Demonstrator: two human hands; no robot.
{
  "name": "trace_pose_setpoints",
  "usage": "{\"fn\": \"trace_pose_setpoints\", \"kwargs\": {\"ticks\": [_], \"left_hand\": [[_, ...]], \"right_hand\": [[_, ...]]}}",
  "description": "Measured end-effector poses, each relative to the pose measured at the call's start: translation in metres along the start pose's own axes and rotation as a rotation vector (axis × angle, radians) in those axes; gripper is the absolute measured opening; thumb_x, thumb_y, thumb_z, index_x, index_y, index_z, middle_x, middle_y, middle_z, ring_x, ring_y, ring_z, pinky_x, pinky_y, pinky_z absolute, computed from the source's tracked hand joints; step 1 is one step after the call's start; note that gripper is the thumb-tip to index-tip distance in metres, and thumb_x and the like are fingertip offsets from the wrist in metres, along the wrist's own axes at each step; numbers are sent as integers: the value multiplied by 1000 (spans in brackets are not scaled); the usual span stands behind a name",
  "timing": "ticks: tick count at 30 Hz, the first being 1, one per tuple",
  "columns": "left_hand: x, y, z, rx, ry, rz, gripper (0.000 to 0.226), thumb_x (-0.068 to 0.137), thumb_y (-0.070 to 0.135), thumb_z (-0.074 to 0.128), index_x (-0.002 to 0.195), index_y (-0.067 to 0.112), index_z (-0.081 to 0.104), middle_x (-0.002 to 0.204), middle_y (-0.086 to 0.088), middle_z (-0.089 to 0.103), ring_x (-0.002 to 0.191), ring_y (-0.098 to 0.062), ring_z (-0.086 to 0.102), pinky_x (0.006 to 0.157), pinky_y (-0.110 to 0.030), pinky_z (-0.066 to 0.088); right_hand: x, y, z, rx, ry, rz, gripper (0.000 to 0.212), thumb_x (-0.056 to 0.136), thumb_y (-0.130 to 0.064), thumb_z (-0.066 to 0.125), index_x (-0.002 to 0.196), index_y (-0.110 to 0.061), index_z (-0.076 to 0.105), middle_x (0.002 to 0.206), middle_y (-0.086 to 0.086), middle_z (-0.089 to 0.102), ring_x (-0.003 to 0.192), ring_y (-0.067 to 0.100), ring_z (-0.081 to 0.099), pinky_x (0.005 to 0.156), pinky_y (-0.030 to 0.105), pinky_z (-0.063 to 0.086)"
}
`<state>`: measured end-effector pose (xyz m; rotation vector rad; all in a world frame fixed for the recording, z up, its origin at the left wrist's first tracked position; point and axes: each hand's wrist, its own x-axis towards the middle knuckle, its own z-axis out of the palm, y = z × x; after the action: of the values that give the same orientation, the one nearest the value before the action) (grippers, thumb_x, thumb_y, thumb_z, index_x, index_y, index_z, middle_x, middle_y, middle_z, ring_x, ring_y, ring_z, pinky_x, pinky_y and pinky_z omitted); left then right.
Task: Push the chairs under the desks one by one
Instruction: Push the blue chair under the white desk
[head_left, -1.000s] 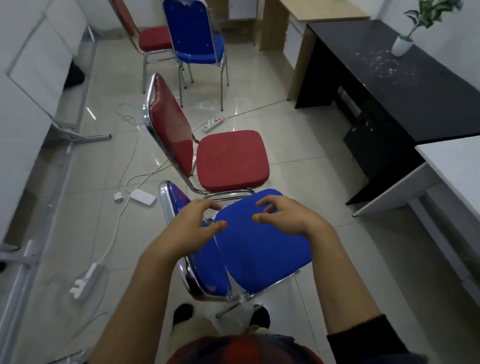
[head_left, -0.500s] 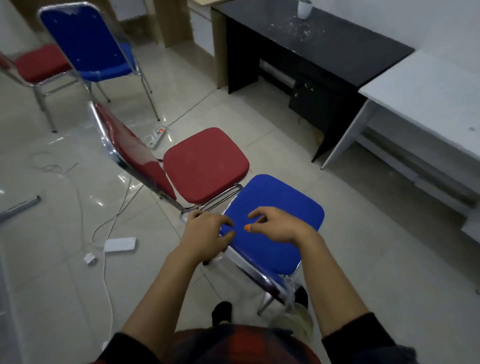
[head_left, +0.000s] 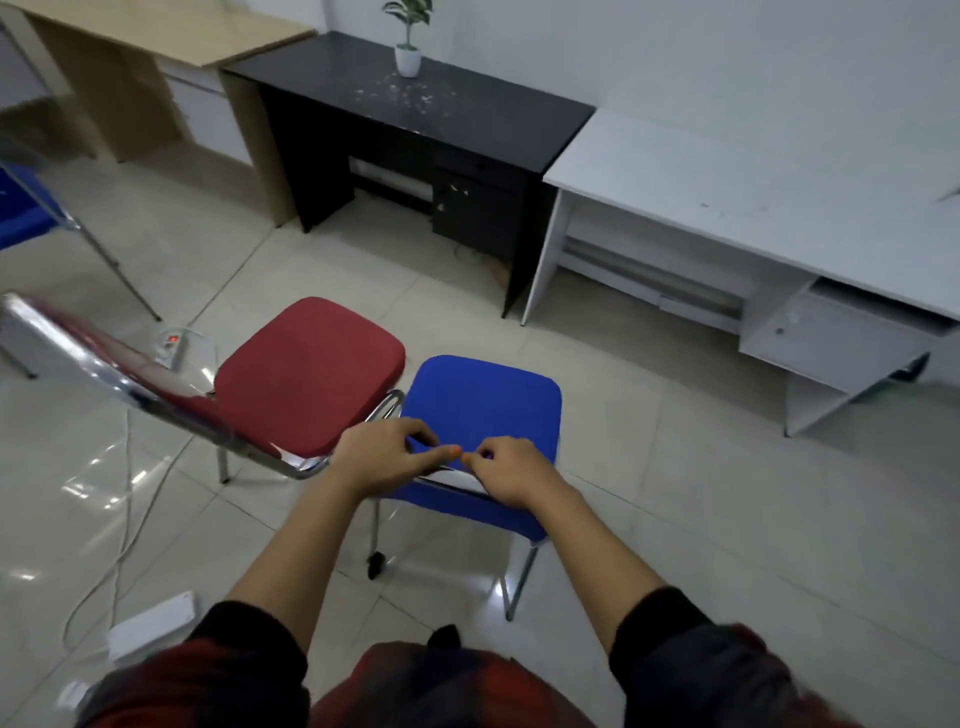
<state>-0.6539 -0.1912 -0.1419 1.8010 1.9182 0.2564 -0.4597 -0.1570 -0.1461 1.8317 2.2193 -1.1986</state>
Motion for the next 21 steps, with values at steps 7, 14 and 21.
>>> {"fn": "trace_pose_setpoints", "kwargs": {"ticks": [7, 14, 21], "left_hand": [[5, -4, -6, 273, -250, 160, 56, 68, 75, 65, 106, 34, 62, 95, 13, 65, 84, -10, 59, 69, -27, 46], [-18, -14, 12, 339, -98, 189, 26, 81, 45, 57, 103, 33, 65, 83, 12, 64, 74, -12, 61, 70, -32, 57], [-33, -23, 22, 270, -35, 294, 16, 79, 35, 58, 92, 31, 67, 81, 12, 67, 68, -12, 60, 58, -26, 49]], "right_hand": [[-40, 10, -1, -158, -10, 11, 67, 78, -88, 37, 108, -35, 65, 99, -9, 66, 89, 14, 58, 71, 31, 46], [-56, 8, 30, -379, 165, 65, 33, 87, -49, 62, 113, -28, 65, 99, -3, 67, 86, 20, 61, 71, 32, 51], [-74, 12, 52, -398, 312, 109, 27, 90, -43, 61, 110, -27, 68, 95, 0, 68, 76, 20, 56, 64, 29, 47]]}}
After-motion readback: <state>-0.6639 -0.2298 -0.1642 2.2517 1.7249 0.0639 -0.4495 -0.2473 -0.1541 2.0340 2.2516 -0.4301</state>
